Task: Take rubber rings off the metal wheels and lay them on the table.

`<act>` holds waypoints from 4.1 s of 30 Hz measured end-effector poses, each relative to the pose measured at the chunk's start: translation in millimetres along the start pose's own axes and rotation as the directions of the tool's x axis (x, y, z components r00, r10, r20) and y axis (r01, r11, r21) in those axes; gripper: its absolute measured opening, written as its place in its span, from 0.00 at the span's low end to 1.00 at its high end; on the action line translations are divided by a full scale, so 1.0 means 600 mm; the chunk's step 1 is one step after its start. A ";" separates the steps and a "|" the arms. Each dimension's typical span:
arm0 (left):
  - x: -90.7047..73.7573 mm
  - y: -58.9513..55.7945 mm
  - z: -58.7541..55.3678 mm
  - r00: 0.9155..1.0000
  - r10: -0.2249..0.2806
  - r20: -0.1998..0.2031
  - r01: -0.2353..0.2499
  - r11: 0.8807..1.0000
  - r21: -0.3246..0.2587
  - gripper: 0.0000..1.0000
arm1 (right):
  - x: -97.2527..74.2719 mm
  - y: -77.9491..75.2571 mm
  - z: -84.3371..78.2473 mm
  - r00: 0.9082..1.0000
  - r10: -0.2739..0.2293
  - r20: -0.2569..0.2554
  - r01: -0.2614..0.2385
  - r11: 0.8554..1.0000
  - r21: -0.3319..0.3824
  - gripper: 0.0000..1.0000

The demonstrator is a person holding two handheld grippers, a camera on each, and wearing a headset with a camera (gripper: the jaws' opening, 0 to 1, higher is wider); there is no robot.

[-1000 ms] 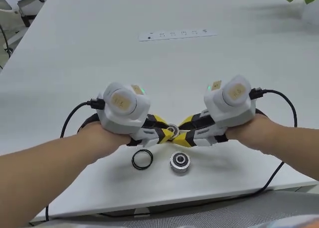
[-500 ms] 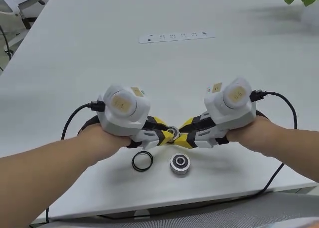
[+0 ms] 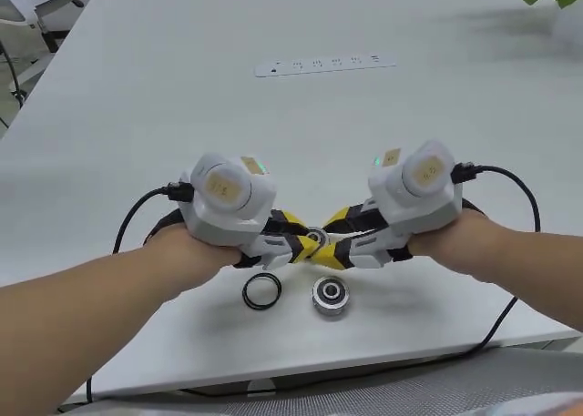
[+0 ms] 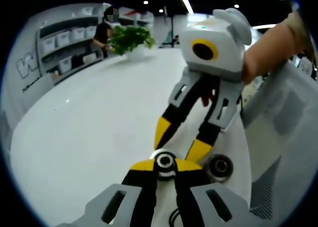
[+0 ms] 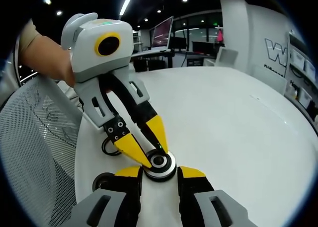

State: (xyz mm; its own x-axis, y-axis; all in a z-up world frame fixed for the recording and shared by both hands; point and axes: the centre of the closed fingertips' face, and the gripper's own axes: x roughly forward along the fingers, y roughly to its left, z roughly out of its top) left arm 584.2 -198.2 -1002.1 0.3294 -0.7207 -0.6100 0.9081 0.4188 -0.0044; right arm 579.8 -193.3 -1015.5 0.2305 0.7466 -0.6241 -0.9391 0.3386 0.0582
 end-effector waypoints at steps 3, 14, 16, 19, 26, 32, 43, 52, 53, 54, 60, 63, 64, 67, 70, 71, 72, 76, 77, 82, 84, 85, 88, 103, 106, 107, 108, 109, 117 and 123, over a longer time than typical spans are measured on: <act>0.000 0.001 0.000 1.000 0.001 0.000 -0.001 1.000 -0.001 0.13 | -0.001 0.002 -0.001 1.000 0.004 0.004 -0.004 1.000 0.008 0.24; 0.000 -0.001 0.000 1.000 0.001 0.002 -0.001 1.000 -0.005 0.13 | -0.006 0.003 -0.007 1.000 0.015 0.003 -0.015 1.000 0.019 0.21; 0.000 -0.001 0.000 1.000 0.000 0.002 0.000 1.000 -0.004 0.13 | -0.007 0.003 -0.008 1.000 0.017 0.003 -0.017 1.000 0.019 0.20; 0.000 -0.001 0.000 1.000 0.000 0.002 0.000 1.000 -0.005 0.13 | -0.008 0.003 -0.009 1.000 0.018 0.001 -0.018 1.000 0.014 0.19; 0.000 -0.001 0.000 1.000 0.000 0.003 0.000 1.000 -0.007 0.13 | -0.010 0.004 -0.013 1.000 0.025 -0.004 -0.025 1.000 0.012 0.16; 0.000 -0.001 0.000 1.000 0.001 0.004 -0.001 1.000 -0.009 0.13 | -0.011 0.005 -0.012 1.000 0.027 -0.006 -0.027 1.000 0.004 0.15; -0.001 -0.001 0.000 1.000 0.003 0.005 -0.003 1.000 -0.013 0.13 | -0.013 0.005 -0.015 0.999 0.032 -0.008 -0.032 0.999 0.007 0.12; -0.001 -0.001 0.000 1.000 0.006 0.005 -0.006 1.000 -0.015 0.13 | -0.014 0.006 -0.016 0.999 0.037 -0.004 -0.037 0.999 0.028 0.10; -0.001 -0.001 0.000 1.000 0.006 0.005 -0.006 1.000 -0.015 0.13 | -0.015 0.006 -0.016 0.999 0.038 -0.003 -0.038 0.999 0.030 0.09; -0.001 -0.001 0.000 1.000 0.006 0.005 -0.006 1.000 -0.016 0.13 | -0.015 0.006 -0.016 0.999 0.039 -0.002 -0.039 0.999 0.033 0.09; 0.000 0.000 0.000 1.000 0.007 0.005 -0.007 1.000 -0.016 0.13 | -0.016 0.005 -0.017 0.999 0.043 0.003 -0.043 0.998 0.047 0.08; 0.000 0.000 0.000 1.000 0.007 0.004 -0.007 1.000 -0.016 0.13 | -0.017 0.004 -0.019 0.999 0.047 0.005 -0.047 0.997 0.062 0.06; 0.000 0.000 0.000 1.000 0.007 0.003 -0.007 1.000 -0.016 0.13 | -0.017 0.004 -0.019 0.999 0.047 0.006 -0.048 0.997 0.067 0.06; 0.000 0.000 0.000 1.000 0.008 0.002 -0.008 1.000 -0.016 0.13 | -0.017 0.003 -0.019 0.999 0.050 0.012 -0.051 0.996 0.080 0.05; 0.000 0.000 0.000 1.000 0.009 0.002 -0.009 1.000 -0.016 0.13 | -0.017 0.004 -0.019 0.998 0.052 0.018 -0.054 0.995 0.089 0.04; -0.001 0.000 0.000 1.000 0.009 0.002 -0.009 1.000 -0.016 0.13 | -0.017 0.004 -0.019 0.998 0.053 0.019 -0.055 0.994 0.092 0.03; -0.001 0.001 0.000 1.000 0.009 0.002 -0.009 1.000 -0.015 0.13 | -0.018 0.003 -0.019 0.998 0.054 0.023 -0.056 0.993 0.101 0.02; -0.001 0.001 0.000 1.000 0.010 0.001 -0.010 1.000 -0.016 0.13 | -0.019 0.000 -0.020 0.998 0.053 0.035 -0.058 0.990 0.129 0.00; -0.001 0.001 0.000 1.000 0.010 0.001 -0.010 1.000 -0.015 0.13 | -0.019 0.001 -0.020 0.998 0.053 0.036 -0.057 0.990 0.129 0.00; -0.001 0.001 0.000 1.000 0.013 0.000 -0.013 1.000 -0.013 0.13 | -0.019 0.000 -0.020 0.998 0.051 0.046 -0.059 0.977 0.204 0.00; -0.001 0.000 0.000 1.000 0.015 -0.002 -0.015 1.000 -0.009 0.13 | -0.020 -0.002 -0.019 0.997 0.047 0.060 -0.061 0.964 0.259 0.00; -0.001 0.000 0.000 1.000 0.016 -0.002 -0.016 1.000 -0.009 0.13 | -0.022 -0.003 -0.018 0.997 0.042 0.068 -0.061 0.953 0.298 0.00; -0.001 0.001 0.000 1.000 0.016 0.000 -0.016 1.000 -0.012 0.13 | -0.028 -0.010 -0.011 0.993 0.031 0.110 -0.069 0.930 0.361 0.00; 0.000 0.000 0.000 1.000 0.023 -0.006 -0.023 1.000 -0.006 0.13 | -0.031 -0.004 0.001 0.981 0.034 0.191 -0.141 0.802 0.581 0.00; 0.000 0.000 0.000 1.000 0.025 -0.007 -0.025 1.000 -0.005 0.13 | -0.032 -0.004 0.002 0.979 0.037 0.203 -0.155 0.779 0.608 0.00; 0.000 0.000 0.000 1.000 0.025 -0.007 -0.026 1.000 -0.004 0.13 | -0.032 -0.003 0.003 0.978 0.038 0.205 -0.159 0.772 0.616 0.00; 0.000 0.000 0.000 1.000 0.026 -0.007 -0.026 1.000 -0.002 0.13 | -0.032 -0.002 0.003 0.978 0.039 0.205 -0.160 0.770 0.618 0.00; 0.000 0.000 -0.001 1.000 0.026 -0.008 -0.026 1.000 0.000 0.13 | -0.033 -0.002 0.003 0.978 0.041 0.206 -0.162 0.769 0.618 0.00; 0.000 0.001 -0.001 0.999 0.030 -0.012 -0.030 1.000 0.000 0.13 | -0.034 0.000 0.007 0.975 0.045 0.217 -0.176 0.753 0.634 0.00; 0.000 0.000 -0.001 0.999 0.034 -0.017 -0.034 0.999 0.004 0.12 | -0.033 0.003 0.011 0.973 0.052 0.225 -0.187 0.748 0.636 0.00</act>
State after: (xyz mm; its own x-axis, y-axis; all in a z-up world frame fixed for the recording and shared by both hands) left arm 584.4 -198.0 -1002.5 0.3559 -0.6965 -0.6231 0.8973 0.4411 0.0195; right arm 575.1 -203.7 -997.4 0.2329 0.8730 -0.4285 -0.5840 0.4779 0.6562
